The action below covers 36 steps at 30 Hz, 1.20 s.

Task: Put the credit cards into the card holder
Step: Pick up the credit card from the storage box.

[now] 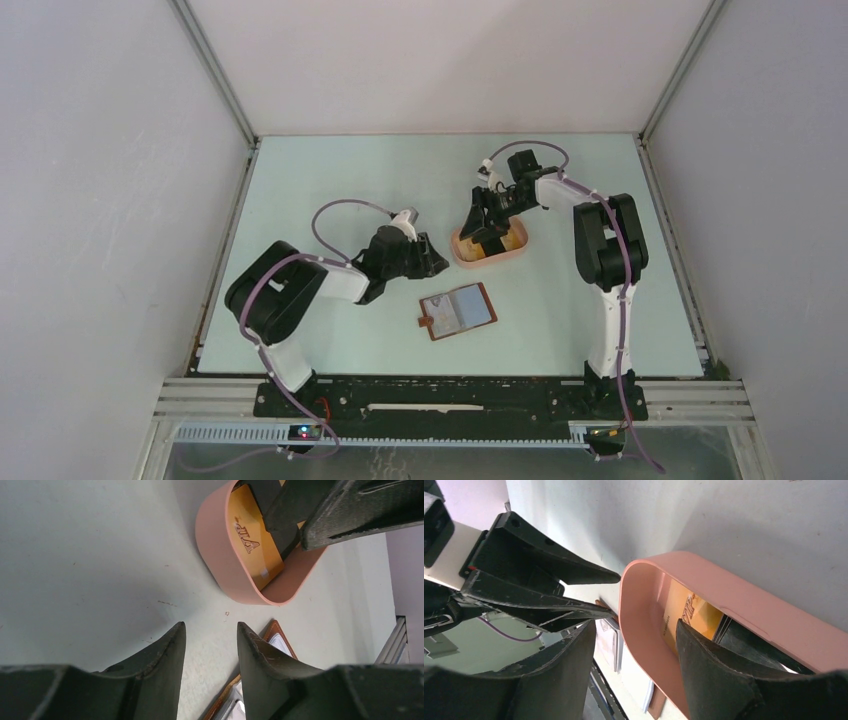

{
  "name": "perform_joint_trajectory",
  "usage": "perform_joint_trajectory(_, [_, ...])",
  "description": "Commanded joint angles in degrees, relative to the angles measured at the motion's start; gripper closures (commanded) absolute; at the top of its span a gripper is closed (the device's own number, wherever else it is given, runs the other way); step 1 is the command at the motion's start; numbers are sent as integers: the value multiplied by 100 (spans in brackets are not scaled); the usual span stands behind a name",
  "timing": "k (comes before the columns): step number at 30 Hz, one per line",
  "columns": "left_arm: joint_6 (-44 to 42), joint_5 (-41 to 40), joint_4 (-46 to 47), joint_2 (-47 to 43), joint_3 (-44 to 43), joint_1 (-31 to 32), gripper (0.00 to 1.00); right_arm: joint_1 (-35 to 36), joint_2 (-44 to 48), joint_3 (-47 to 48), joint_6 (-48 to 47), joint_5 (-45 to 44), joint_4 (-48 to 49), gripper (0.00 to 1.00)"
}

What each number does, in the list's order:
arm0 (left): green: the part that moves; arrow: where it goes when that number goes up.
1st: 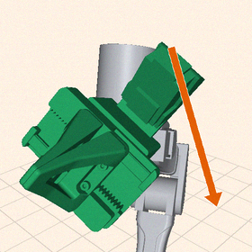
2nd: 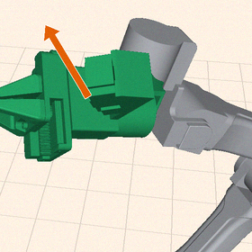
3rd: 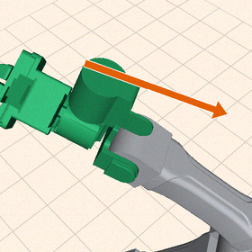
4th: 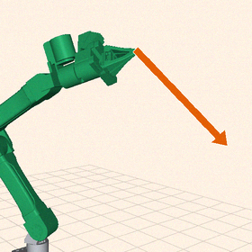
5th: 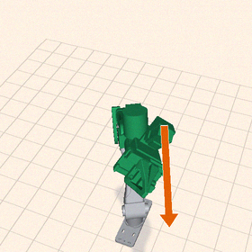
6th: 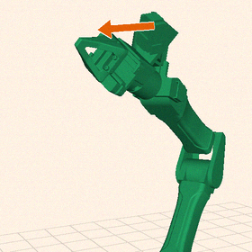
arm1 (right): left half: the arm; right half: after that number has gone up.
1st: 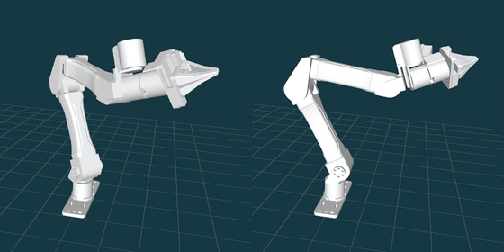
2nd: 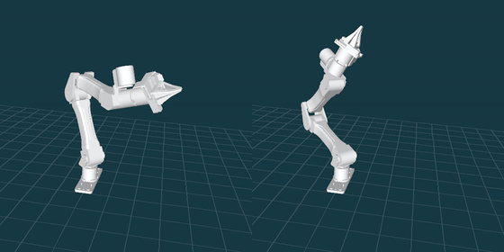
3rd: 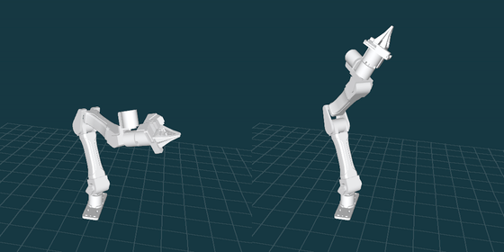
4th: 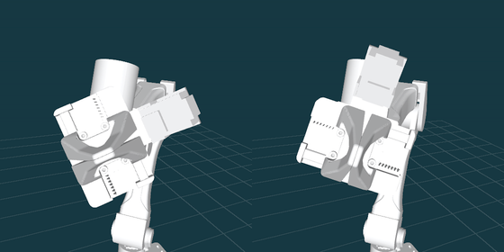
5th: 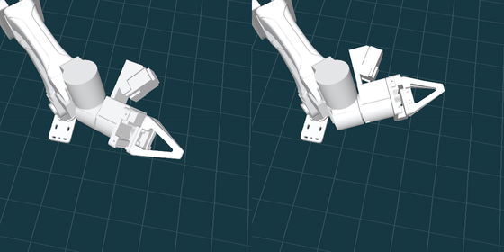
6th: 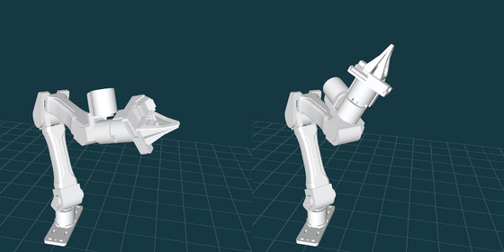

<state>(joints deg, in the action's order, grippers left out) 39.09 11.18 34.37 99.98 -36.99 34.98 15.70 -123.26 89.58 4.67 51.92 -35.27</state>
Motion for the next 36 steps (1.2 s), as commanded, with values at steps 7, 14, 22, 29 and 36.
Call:
perform_joint_trajectory(7, [-4,33,-104,-2,-195,-36,53,-174,627,63,-452,-1152,-66,29])
perform_joint_trajectory(14, [-16,132,-71,148,-341,-36,53,-386,731,42,-797,-2131,-207,22])
perform_joint_trajectory(22, [-24,203,-79,357,-485,-39,53,-338,325,160,-823,-1987,-346,19])
perform_joint_trajectory(29, [-41,261,-144,515,-616,-43,53,-220,83,217,-708,-1447,-443,20])
perform_joint_trajectory(36, [-68,326,-198,660,-750,-44,54,-199,-68,227,-520,-935,-464,20])
